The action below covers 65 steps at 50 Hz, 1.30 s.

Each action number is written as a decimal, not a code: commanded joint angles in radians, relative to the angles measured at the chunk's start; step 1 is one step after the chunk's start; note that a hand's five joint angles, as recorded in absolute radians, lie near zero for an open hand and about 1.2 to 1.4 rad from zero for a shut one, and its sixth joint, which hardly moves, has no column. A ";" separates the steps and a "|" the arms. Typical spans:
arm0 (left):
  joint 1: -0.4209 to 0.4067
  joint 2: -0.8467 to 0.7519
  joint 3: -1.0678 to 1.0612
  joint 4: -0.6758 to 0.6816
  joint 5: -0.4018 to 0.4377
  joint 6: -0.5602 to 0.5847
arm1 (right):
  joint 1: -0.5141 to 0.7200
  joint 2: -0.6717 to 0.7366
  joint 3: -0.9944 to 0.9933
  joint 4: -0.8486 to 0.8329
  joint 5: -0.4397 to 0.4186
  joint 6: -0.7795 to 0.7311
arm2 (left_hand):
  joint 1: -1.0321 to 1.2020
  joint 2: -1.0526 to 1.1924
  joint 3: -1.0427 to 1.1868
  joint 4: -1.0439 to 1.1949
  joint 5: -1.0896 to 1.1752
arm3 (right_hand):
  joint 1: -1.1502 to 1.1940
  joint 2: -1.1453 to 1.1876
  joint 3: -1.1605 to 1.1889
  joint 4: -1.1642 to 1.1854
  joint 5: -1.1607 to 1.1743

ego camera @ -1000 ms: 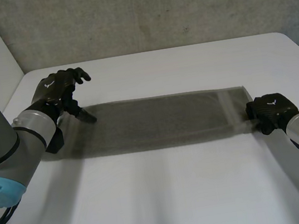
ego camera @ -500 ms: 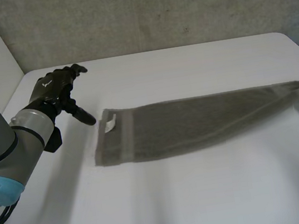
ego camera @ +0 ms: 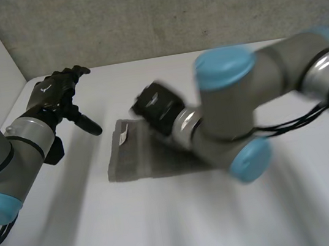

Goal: Fold the towel.

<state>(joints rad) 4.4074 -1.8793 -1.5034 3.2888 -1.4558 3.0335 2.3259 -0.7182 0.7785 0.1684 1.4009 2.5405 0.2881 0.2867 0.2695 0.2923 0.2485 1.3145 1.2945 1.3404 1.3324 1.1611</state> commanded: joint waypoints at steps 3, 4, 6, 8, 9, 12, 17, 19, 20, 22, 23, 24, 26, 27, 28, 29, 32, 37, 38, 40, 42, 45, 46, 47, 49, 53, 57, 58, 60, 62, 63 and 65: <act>0.007 0.005 -0.001 -0.001 0.000 -0.001 | 0.113 0.158 -0.090 -0.015 0.026 -0.069 | -0.086 -0.085 -0.068 -0.090 -0.221 | -0.877 -0.857 -0.903 -0.895 -0.898; 0.007 0.005 -0.001 -0.001 0.000 0.001 | 0.113 0.161 -0.090 -0.014 0.042 -0.066 | -0.086 -0.085 -0.068 -0.090 -0.221 | -1.140 -1.120 -1.166 -1.158 -1.161; 0.006 0.005 -0.001 -0.001 0.000 0.001 | 0.110 0.154 -0.085 -0.014 0.066 -0.060 | -0.086 -0.085 -0.068 -0.090 -0.221 | -1.140 -1.120 -1.166 -1.158 -1.161; 0.007 0.011 -0.003 -0.001 0.000 0.001 | 0.098 0.122 -0.061 -0.009 0.102 -0.043 | -0.086 -0.085 -0.068 -0.090 -0.221 | -1.140 -1.120 -1.166 -1.158 -1.161; 0.007 0.011 -0.003 -0.001 0.000 0.001 | 0.098 0.121 -0.061 -0.009 0.102 -0.043 | -0.086 -0.085 -0.068 -0.090 -0.221 | -1.140 -1.120 -1.166 -1.158 -1.161; 0.009 0.012 -0.003 -0.001 0.000 0.001 | 0.089 0.018 0.034 -0.015 0.112 0.004 | -0.086 -0.085 -0.068 -0.090 -0.221 | -1.140 -1.120 -1.166 -1.158 -1.161; 0.007 0.012 -0.003 -0.001 -0.002 0.002 | -0.022 -0.158 0.242 -0.043 0.087 0.067 | -0.086 -0.085 -0.068 -0.090 -0.221 | -1.140 -1.120 -1.166 -1.158 -1.161; 0.009 0.012 -0.008 0.000 -0.002 0.002 | -0.075 -0.219 0.371 -0.056 0.064 0.073 | -0.086 -0.085 -0.068 -0.090 -0.221 | -1.140 -1.120 -1.166 -1.158 -1.161; 0.009 0.012 -0.008 0.000 -0.002 0.002 | -0.076 -0.219 0.372 -0.056 0.064 0.073 | -0.086 -0.085 -0.068 -0.090 -0.221 | -1.140 -1.120 -1.166 -1.158 -1.161; 0.007 0.012 -0.009 0.002 -0.002 0.004 | -0.099 -0.241 0.433 -0.067 0.052 0.073 | -0.086 -0.085 -0.068 -0.090 -0.221 | -1.140 -1.120 -1.166 -1.158 -1.161; 0.007 0.012 -0.011 0.000 -0.002 0.004 | -0.115 -0.257 0.490 -0.090 0.044 0.073 | -0.086 -0.085 -0.068 -0.090 -0.221 | -1.140 -1.120 -1.166 -1.158 -1.161; 0.007 0.012 -0.011 0.000 -0.002 0.004 | -0.143 -0.268 0.549 -0.124 0.040 0.073 | -0.086 -0.085 -0.068 -0.090 -0.221 | -1.098 -1.078 -1.124 -1.116 -1.119; 0.006 0.012 -0.012 0.002 -0.002 0.004 | -0.179 -0.276 0.602 -0.165 0.038 0.072 | -0.083 -0.082 -0.065 -0.088 -0.218 | -1.013 -0.993 -1.039 -1.031 -1.034; 0.006 0.012 -0.015 0.002 -0.002 0.004 | -0.209 -0.277 0.646 -0.205 0.038 0.070 | -0.083 -0.082 -0.065 -0.088 -0.218 | -0.934 -0.914 -0.960 -0.952 -0.955; 0.006 0.012 -0.015 0.002 -0.002 0.004 | -0.209 -0.277 0.647 -0.205 0.038 0.070 | -0.083 -0.082 -0.065 -0.088 -0.218 | -0.933 -0.913 -0.959 -0.951 -0.954; 0.006 0.012 -0.017 0.002 0.000 0.004 | -0.233 -0.277 0.683 -0.240 0.036 0.070 | -0.083 -0.082 -0.065 -0.088 -0.218 | -0.887 -0.866 -0.912 -0.904 -0.908; 0.004 0.012 -0.017 0.002 0.000 0.005 | -0.263 -0.271 0.731 -0.289 0.033 0.070 | -0.083 -0.082 -0.065 -0.088 -0.218 | -0.810 -0.790 -0.836 -0.828 -0.831; 0.003 0.012 -0.018 0.003 -0.001 0.005 | -0.296 -0.265 0.772 -0.334 0.033 0.069 | -0.083 -0.082 -0.065 -0.088 -0.218 | -0.705 -0.684 -0.730 -0.722 -0.726; 0.003 0.012 -0.018 0.003 -0.002 0.005 | -0.296 -0.265 0.772 -0.334 0.033 0.069 | -0.083 -0.082 -0.065 -0.088 -0.218 | -0.704 -0.684 -0.730 -0.722 -0.725; 0.001 0.011 -0.018 0.003 -0.002 0.005 | -0.307 -0.265 0.791 -0.362 0.035 0.069 | -0.083 -0.082 -0.065 -0.088 -0.218 | -0.625 -0.605 -0.651 -0.643 -0.646; 0.001 0.011 -0.018 0.003 -0.002 0.005 | -0.312 -0.264 0.798 -0.375 0.035 0.069 | -0.083 -0.082 -0.065 -0.088 -0.218 | -0.575 -0.555 -0.601 -0.593 -0.596; 0.000 0.011 -0.018 0.003 -0.002 0.005 | -0.322 -0.264 0.812 -0.397 0.039 0.069 | -0.083 -0.082 -0.065 -0.088 -0.218 | -0.339 -0.318 -0.364 -0.356 -0.360; 0.000 0.011 -0.018 0.003 -0.002 0.005 | -0.330 -0.265 0.821 -0.405 0.043 0.069 | -0.083 -0.082 -0.065 -0.088 -0.218 | -0.055 -0.035 -0.081 -0.073 -0.076; 0.000 0.011 -0.018 0.003 0.000 0.005 | -0.330 -0.265 0.821 -0.405 0.043 0.069 | -0.083 -0.082 -0.065 -0.088 -0.218 | -0.052 -0.032 -0.078 -0.070 -0.073; 0.000 0.009 -0.018 0.003 0.000 0.005 | -0.338 -0.267 0.832 -0.415 0.046 0.069 | -0.083 -0.082 -0.065 -0.088 -0.218 | 0.082 0.102 0.056 0.064 0.061; -0.002 0.009 -0.018 0.005 0.000 0.005 | -0.387 -0.290 0.872 -0.428 0.046 0.061 | -0.083 -0.082 -0.065 -0.088 -0.218 | 0.082 0.102 0.056 0.064 0.061; -0.002 0.009 -0.018 0.005 0.000 0.005 | -0.421 -0.336 0.904 -0.420 0.043 0.035 | -0.083 -0.082 -0.065 -0.088 -0.218 | 0.082 0.102 0.056 0.064 0.061; -0.002 0.009 -0.018 0.005 0.000 0.005 | -0.445 -0.358 0.924 -0.418 0.041 0.011 | -0.083 -0.082 -0.065 -0.088 -0.218 | 0.082 0.102 0.056 0.064 0.061; -0.002 0.009 -0.018 0.003 0.000 0.005 | -0.474 -0.383 0.941 -0.415 0.039 -0.022 | -0.083 -0.082 -0.065 -0.088 -0.218 | 0.082 0.102 0.056 0.064 0.061; 0.000 0.011 -0.018 0.005 0.000 0.005 | -0.531 -0.432 0.959 -0.402 0.036 -0.103 | -0.083 -0.082 -0.065 -0.088 -0.218 | 0.082 0.102 0.056 0.064 0.061; 0.000 0.011 -0.018 0.005 0.000 0.005 | -0.531 -0.432 0.959 -0.402 0.036 -0.103 | -0.083 -0.082 -0.065 -0.088 -0.218 | 0.082 0.102 0.056 0.064 0.061; 0.001 0.011 -0.017 0.003 0.000 0.005 | -0.548 -0.452 0.956 -0.389 0.039 -0.148 | -0.083 -0.082 -0.065 -0.088 -0.218 | 0.082 0.102 0.056 0.064 0.061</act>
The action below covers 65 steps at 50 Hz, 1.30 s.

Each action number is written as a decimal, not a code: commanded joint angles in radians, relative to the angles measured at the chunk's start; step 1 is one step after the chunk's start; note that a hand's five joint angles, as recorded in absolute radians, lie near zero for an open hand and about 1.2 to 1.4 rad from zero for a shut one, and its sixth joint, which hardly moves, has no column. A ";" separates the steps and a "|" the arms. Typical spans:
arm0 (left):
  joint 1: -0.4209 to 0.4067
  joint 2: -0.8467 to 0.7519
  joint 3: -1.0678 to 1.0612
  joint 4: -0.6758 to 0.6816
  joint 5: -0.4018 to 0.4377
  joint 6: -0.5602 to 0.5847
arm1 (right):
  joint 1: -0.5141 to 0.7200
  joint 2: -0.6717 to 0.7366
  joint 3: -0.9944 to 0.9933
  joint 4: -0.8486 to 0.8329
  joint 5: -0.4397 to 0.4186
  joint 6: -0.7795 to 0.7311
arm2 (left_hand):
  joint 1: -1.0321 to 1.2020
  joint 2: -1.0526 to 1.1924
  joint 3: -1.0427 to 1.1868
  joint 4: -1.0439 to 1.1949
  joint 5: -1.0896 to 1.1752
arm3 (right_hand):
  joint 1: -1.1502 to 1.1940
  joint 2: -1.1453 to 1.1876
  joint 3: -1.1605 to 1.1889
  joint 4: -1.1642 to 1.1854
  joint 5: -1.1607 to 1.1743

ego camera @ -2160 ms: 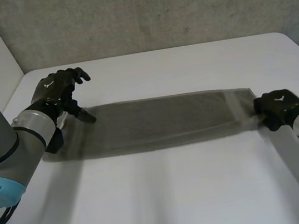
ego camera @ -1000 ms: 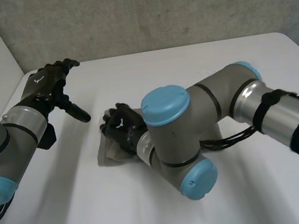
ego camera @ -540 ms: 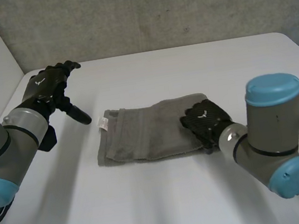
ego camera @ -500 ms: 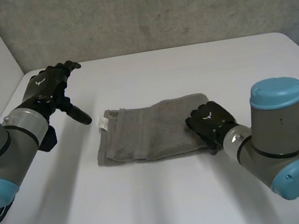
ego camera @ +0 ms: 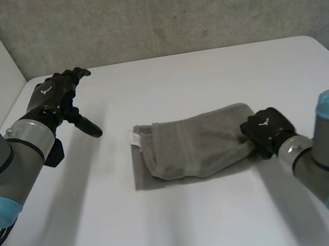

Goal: Fold the towel.

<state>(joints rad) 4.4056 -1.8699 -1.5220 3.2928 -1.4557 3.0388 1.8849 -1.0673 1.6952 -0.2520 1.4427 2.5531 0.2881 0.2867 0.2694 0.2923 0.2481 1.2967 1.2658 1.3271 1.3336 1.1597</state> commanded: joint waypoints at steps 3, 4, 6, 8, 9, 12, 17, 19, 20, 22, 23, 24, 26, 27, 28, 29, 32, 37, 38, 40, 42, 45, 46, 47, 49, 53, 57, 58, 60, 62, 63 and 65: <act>0.003 0.003 0.005 0.001 0.000 0.000 | -0.106 -0.138 0.012 0.057 -0.007 -0.235 | -0.086 -0.085 -0.068 -0.090 -0.221 | 0.100 0.130 0.069 0.063 0.062; 0.000 0.003 0.011 0.001 0.000 0.000 | -0.090 -0.151 -0.020 0.069 -0.011 -0.253 | -0.086 -0.085 -0.068 -0.090 -0.221 | 0.100 0.130 0.069 0.063 0.062; -0.003 0.003 0.019 0.001 0.000 -0.002 | -0.043 -0.154 -0.062 0.080 -0.021 -0.251 | -0.086 -0.085 -0.068 -0.090 -0.221 | 0.100 0.130 0.069 0.063 0.062; -0.003 0.005 0.022 0.001 0.000 -0.003 | 0.093 -0.145 -0.149 0.097 -0.045 -0.235 | -0.086 -0.085 -0.068 -0.090 -0.221 | 0.100 0.130 0.069 0.063 0.062; -0.005 0.006 0.028 0.001 -0.002 -0.008 | 0.094 -0.145 -0.149 0.097 -0.045 -0.235 | -0.086 -0.085 -0.068 -0.090 -0.221 | 0.100 0.130 0.069 0.063 0.062; -0.009 0.008 0.036 0.001 -0.003 -0.012 | 0.225 -0.085 -0.213 0.105 -0.079 -0.231 | -0.086 -0.085 -0.068 -0.090 -0.221 | 0.100 0.130 0.069 0.063 0.062; -0.029 0.018 0.039 0.002 -0.005 -0.029 | 0.399 0.032 -0.267 0.122 -0.123 -0.247 | -0.086 -0.085 -0.068 -0.090 -0.221 | 0.100 0.130 0.069 0.063 0.062; -0.037 0.020 0.043 0.001 -0.005 -0.037 | 0.442 0.052 -0.278 0.129 -0.127 -0.249 | -0.086 -0.085 -0.068 -0.090 -0.221 | 0.100 0.130 0.069 0.063 0.062; -0.041 0.021 0.046 0.001 -0.006 -0.043 | 0.469 0.064 -0.284 0.135 -0.128 -0.246 | -0.086 -0.085 -0.068 -0.090 -0.221 | 0.100 0.130 0.069 0.063 0.062; -0.043 0.024 0.049 -0.001 -0.008 -0.046 | 0.485 0.069 -0.284 0.137 -0.125 -0.240 | -0.086 -0.085 -0.068 -0.090 -0.221 | 0.100 0.130 0.069 0.063 0.062; -0.046 0.028 0.051 -0.001 -0.012 -0.046 | 0.482 0.069 -0.276 0.137 -0.119 -0.238 | -0.086 -0.085 -0.068 -0.090 -0.221 | 0.100 0.130 0.069 0.063 0.062; -0.051 0.028 0.052 -0.001 -0.014 -0.046 | 0.477 0.066 -0.267 0.137 -0.113 -0.234 | -0.086 -0.085 -0.068 -0.090 -0.221 | -0.146 -0.116 -0.177 -0.183 -0.184; -0.057 0.028 0.059 -0.002 -0.014 -0.046 | 0.473 0.055 -0.244 0.135 -0.110 -0.223 | -0.086 -0.085 -0.068 -0.090 -0.221 | -0.608 -0.577 -0.639 -0.645 -0.646; -0.057 0.028 0.059 -0.002 -0.014 -0.046 | 0.473 0.055 -0.244 0.135 -0.110 -0.223 | -0.086 -0.085 -0.068 -0.090 -0.221 | -0.613 -0.582 -0.643 -0.650 -0.650; -0.067 0.026 0.066 -0.004 -0.014 -0.046 | 0.467 0.037 -0.220 0.129 -0.107 -0.206 | -0.086 -0.085 -0.068 -0.090 -0.221 | -1.055 -1.024 -1.085 -1.092 -1.092; -0.077 0.024 0.075 -0.004 -0.014 -0.048 | 0.447 -0.009 -0.195 0.128 -0.104 -0.179 | -0.086 -0.085 -0.068 -0.090 -0.221 | -1.122 -1.091 -1.153 -1.159 -1.160; -0.098 0.018 0.089 -0.006 -0.014 -0.051 | 0.375 -0.133 -0.145 0.126 -0.105 -0.076 | -0.083 -0.082 -0.065 -0.088 -0.218 | -1.122 -1.091 -1.153 -1.159 -1.160; -0.141 0.005 0.115 -0.004 -0.020 -0.072 | 0.284 -0.226 -0.102 0.128 -0.113 0.111 | -0.080 -0.079 -0.062 -0.085 -0.215 | -1.122 -1.091 -1.153 -1.159 -1.160; -0.152 -0.006 0.124 -0.004 -0.029 -0.084 | 0.257 -0.252 -0.097 0.135 -0.111 0.163 | -0.080 -0.079 -0.062 -0.085 -0.215 | -1.122 -1.091 -1.153 -1.159 -1.160; -0.163 -0.021 0.134 -0.006 -0.043 -0.097 | 0.228 -0.273 -0.091 0.140 -0.114 0.202 | -0.080 -0.079 -0.062 -0.085 -0.215 | -1.122 -1.091 -1.153 -1.159 -1.160; -0.173 -0.037 0.143 -0.004 -0.058 -0.104 | 0.201 -0.284 -0.085 0.140 -0.114 0.225 | -0.080 -0.079 -0.062 -0.085 -0.215 | -1.122 -1.091 -1.153 -1.159 -1.160; -0.204 -0.089 0.160 -0.007 -0.094 -0.106 | 0.164 -0.286 -0.075 0.140 -0.117 0.237 | -0.075 -0.073 -0.056 -0.079 -0.209 | -1.122 -1.091 -1.153 -1.159 -1.160; -0.227 -0.118 0.166 -0.012 -0.109 -0.101 | 0.155 -0.284 -0.075 0.140 -0.117 0.237 | -0.075 -0.073 -0.056 -0.079 -0.209 | -1.122 -1.091 -1.153 -1.159 -1.160; -0.227 -0.118 0.166 -0.012 -0.109 -0.101 | 0.155 -0.284 -0.075 0.140 -0.117 0.237 | -0.075 -0.073 -0.056 -0.079 -0.209 | -1.122 -1.091 -1.153 -1.159 -1.160; -0.274 -0.185 0.177 -0.031 -0.126 -0.095 | 0.145 -0.257 -0.077 0.138 -0.130 0.237 | -0.075 -0.073 -0.056 -0.079 -0.209 | -1.122 -1.091 -1.153 -1.159 -1.160; -0.310 -0.247 0.178 -0.048 -0.132 -0.095 | 0.137 -0.180 -0.092 0.137 -0.130 0.237 | -0.072 -0.070 -0.053 -0.076 -0.206 | -1.122 -1.091 -1.153 -1.159 -1.160; -0.337 -0.320 0.177 -0.062 -0.133 -0.094 | 0.132 -0.053 -0.135 0.137 -0.124 0.237 | -0.069 -0.067 -0.050 -0.073 -0.203 | -1.122 -1.091 -1.153 -1.159 -1.160; -0.344 -0.340 0.177 -0.062 -0.133 -0.094 | 0.131 -0.008 -0.152 0.138 -0.117 0.240 | -0.069 -0.067 -0.050 -0.073 -0.203 | -1.122 -1.091 -1.153 -1.159 -1.160; -0.348 -0.356 0.177 -0.062 -0.133 -0.094 | 0.134 0.031 -0.166 0.140 -0.116 0.243 | -0.069 -0.067 -0.050 -0.073 -0.203 | -1.122 -1.091 -1.153 -1.159 -1.160; -0.348 -0.368 0.175 -0.065 -0.133 -0.091 | 0.140 0.066 -0.177 0.140 -0.110 0.243 | -0.069 -0.067 -0.050 -0.073 -0.203 | -1.122 -1.091 -1.153 -1.159 -1.160; -0.350 -0.377 0.174 -0.070 -0.133 -0.083 | 0.141 0.094 -0.183 0.140 -0.105 0.242 | -0.069 -0.067 -0.050 -0.073 -0.203 | -1.122 -1.091 -1.153 -1.159 -1.160; -0.350 -0.380 0.171 -0.076 -0.133 -0.071 | 0.143 0.112 -0.187 0.140 -0.104 0.242 | -0.069 -0.067 -0.050 -0.073 -0.203 | -1.122 -1.091 -1.153 -1.159 -1.160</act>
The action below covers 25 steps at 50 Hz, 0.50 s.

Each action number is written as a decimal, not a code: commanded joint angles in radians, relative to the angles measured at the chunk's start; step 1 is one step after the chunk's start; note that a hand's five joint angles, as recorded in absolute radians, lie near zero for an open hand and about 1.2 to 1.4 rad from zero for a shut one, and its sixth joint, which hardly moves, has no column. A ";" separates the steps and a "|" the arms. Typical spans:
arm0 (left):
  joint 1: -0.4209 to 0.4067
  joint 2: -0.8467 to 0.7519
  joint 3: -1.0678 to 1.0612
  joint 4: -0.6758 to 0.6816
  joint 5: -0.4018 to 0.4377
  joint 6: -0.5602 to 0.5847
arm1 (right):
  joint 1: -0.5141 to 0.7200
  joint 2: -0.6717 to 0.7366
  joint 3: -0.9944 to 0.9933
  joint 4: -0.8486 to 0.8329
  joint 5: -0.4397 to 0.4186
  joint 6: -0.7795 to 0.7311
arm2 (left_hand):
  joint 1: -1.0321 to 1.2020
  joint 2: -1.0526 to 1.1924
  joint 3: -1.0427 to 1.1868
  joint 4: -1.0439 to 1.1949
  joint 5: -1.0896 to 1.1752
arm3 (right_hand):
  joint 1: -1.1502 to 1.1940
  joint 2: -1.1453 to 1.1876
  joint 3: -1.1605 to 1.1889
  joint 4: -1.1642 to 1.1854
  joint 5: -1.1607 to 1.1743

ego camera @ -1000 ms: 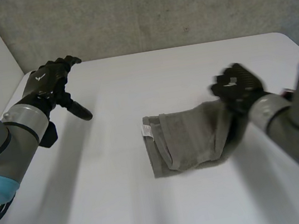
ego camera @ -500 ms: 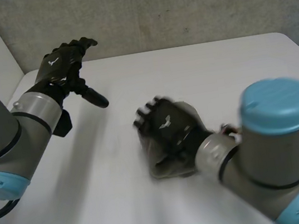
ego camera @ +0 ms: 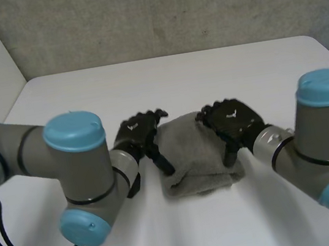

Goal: Fold the towel.

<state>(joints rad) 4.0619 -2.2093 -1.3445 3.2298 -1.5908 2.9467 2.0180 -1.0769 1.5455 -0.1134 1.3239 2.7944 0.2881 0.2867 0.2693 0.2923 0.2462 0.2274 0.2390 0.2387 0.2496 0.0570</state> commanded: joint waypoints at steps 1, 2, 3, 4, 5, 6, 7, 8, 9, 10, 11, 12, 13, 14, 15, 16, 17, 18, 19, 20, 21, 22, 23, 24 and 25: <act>-0.006 -0.040 -0.008 -0.016 0.000 0.038 | 0.010 0.126 -0.042 0.001 0.015 0.002 | -0.069 -0.067 -0.050 -0.073 -0.201 | -0.053 -0.064 -0.064 -0.075 -0.057; -0.006 -0.036 -0.010 -0.016 -0.002 0.052 | 0.008 0.126 -0.047 0.000 0.017 0.005 | -0.069 -0.067 -0.050 -0.073 -0.201 | -0.053 -0.064 -0.064 -0.075 -0.057; -0.006 -0.036 -0.010 -0.016 -0.002 0.052 | 0.008 0.126 -0.047 0.000 0.017 0.005 | -0.069 -0.067 -0.050 -0.073 -0.201 | -0.053 -0.064 -0.064 -0.075 -0.057; -0.006 -0.029 -0.010 -0.016 -0.006 0.064 | 0.007 0.121 -0.051 0.001 0.017 0.007 | -0.069 -0.067 -0.050 -0.073 -0.201 | -0.053 -0.064 -0.064 -0.075 -0.057; -0.009 -0.020 -0.007 -0.015 -0.017 0.074 | 0.005 0.109 -0.057 0.003 0.017 0.008 | -0.069 -0.067 -0.050 -0.073 -0.201 | -0.053 -0.064 -0.064 -0.075 -0.057; -0.009 -0.020 -0.007 -0.015 -0.017 0.074 | 0.005 0.109 -0.058 0.003 0.017 0.008 | -0.069 -0.067 -0.050 -0.073 -0.201 | -0.053 -0.064 -0.064 -0.075 -0.057; -0.009 -0.007 -0.002 -0.015 -0.029 0.080 | 0.005 0.088 -0.062 0.009 0.017 0.013 | -0.069 -0.067 -0.050 -0.073 -0.201 | -0.053 -0.064 -0.064 -0.075 -0.057; -0.009 0.006 0.004 -0.016 -0.041 0.083 | 0.004 0.059 -0.070 0.026 0.015 0.025 | -0.072 -0.070 -0.053 -0.076 -0.204 | -0.053 -0.064 -0.064 -0.075 -0.057; -0.009 0.007 0.004 -0.016 -0.041 0.083 | 0.004 0.058 -0.070 0.026 0.015 0.025 | -0.072 -0.070 -0.053 -0.076 -0.204 | -0.053 -0.064 -0.064 -0.075 -0.057; -0.009 0.025 0.010 -0.018 -0.051 0.083 | 0.004 0.033 -0.079 0.044 0.015 0.040 | -0.072 -0.070 -0.053 -0.076 -0.204 | -0.053 -0.064 -0.064 -0.075 -0.057; -0.008 0.048 0.024 -0.021 -0.055 0.083 | 0.004 0.010 -0.090 0.070 0.015 0.057 | -0.072 -0.070 -0.053 -0.076 -0.204 | -0.053 -0.064 -0.064 -0.075 -0.057; -0.008 0.048 0.024 -0.021 -0.055 0.083 | 0.004 0.009 -0.090 0.070 0.015 0.057 | -0.072 -0.070 -0.053 -0.076 -0.204 | -0.053 -0.064 -0.064 -0.075 -0.057; -0.005 0.077 0.040 -0.028 -0.055 0.080 | 0.005 -0.012 -0.105 0.095 0.015 0.075 | -0.072 -0.070 -0.053 -0.076 -0.204 | -0.053 -0.064 -0.064 -0.075 -0.057; 0.005 0.120 0.053 -0.045 -0.057 0.080 | 0.002 -0.035 -0.123 0.118 0.015 0.097 | -0.072 -0.070 -0.053 -0.076 -0.204 | -0.053 -0.064 -0.064 -0.075 -0.057; 0.005 0.120 0.053 -0.045 -0.057 0.080 | 0.002 -0.035 -0.123 0.118 0.015 0.097 | -0.072 -0.070 -0.053 -0.076 -0.204 | -0.053 -0.064 -0.064 -0.075 -0.057; 0.011 0.170 0.062 -0.064 -0.057 0.078 | -0.001 -0.069 -0.139 0.135 0.018 0.123 | -0.077 -0.076 -0.059 -0.082 -0.210 | -0.053 -0.064 -0.064 -0.075 -0.057; 0.024 0.224 0.073 -0.082 -0.058 0.080 | -0.004 -0.108 -0.154 0.144 0.023 0.154 | -0.080 -0.079 -0.062 -0.085 -0.213 | -0.053 -0.064 -0.064 -0.075 -0.057; 0.025 0.224 0.073 -0.082 -0.058 0.080 | -0.004 -0.109 -0.154 0.144 0.023 0.154 | -0.080 -0.079 -0.062 -0.085 -0.213 | -0.053 -0.064 -0.064 -0.075 -0.057; 0.046 0.273 0.087 -0.100 -0.058 0.080 | -0.008 -0.148 -0.169 0.147 0.038 0.187 | -0.080 -0.079 -0.062 -0.085 -0.213 | -0.053 -0.064 -0.064 -0.075 -0.057; 0.046 0.273 0.087 -0.101 -0.058 0.080 | -0.008 -0.149 -0.169 0.147 0.038 0.188 | -0.080 -0.079 -0.062 -0.085 -0.213 | -0.053 -0.064 -0.064 -0.075 -0.057; 0.075 0.322 0.099 -0.119 -0.060 0.080 | -0.018 -0.187 -0.185 0.149 0.064 0.218 | -0.083 -0.082 -0.065 -0.088 -0.216 | -0.053 -0.064 -0.064 -0.075 -0.057; 0.104 0.373 0.111 -0.142 -0.061 0.080 | -0.028 -0.219 -0.200 0.152 0.095 0.241 | -0.086 -0.085 -0.067 -0.090 -0.219 | -0.053 -0.064 -0.064 -0.075 -0.057; 0.104 0.373 0.111 -0.142 -0.061 0.080 | -0.028 -0.219 -0.200 0.152 0.095 0.241 | -0.086 -0.085 -0.067 -0.090 -0.219 | -0.053 -0.064 -0.064 -0.075 -0.057; 0.126 0.414 0.122 -0.166 -0.061 0.081 | -0.039 -0.248 -0.214 0.155 0.131 0.252 | -0.086 -0.085 -0.067 -0.090 -0.219 | -0.053 -0.064 -0.064 -0.075 -0.057; 0.143 0.446 0.133 -0.189 -0.061 0.080 | -0.042 -0.273 -0.223 0.158 0.167 0.252 | -0.086 -0.085 -0.067 -0.090 -0.219 | -0.053 -0.064 -0.064 -0.075 -0.057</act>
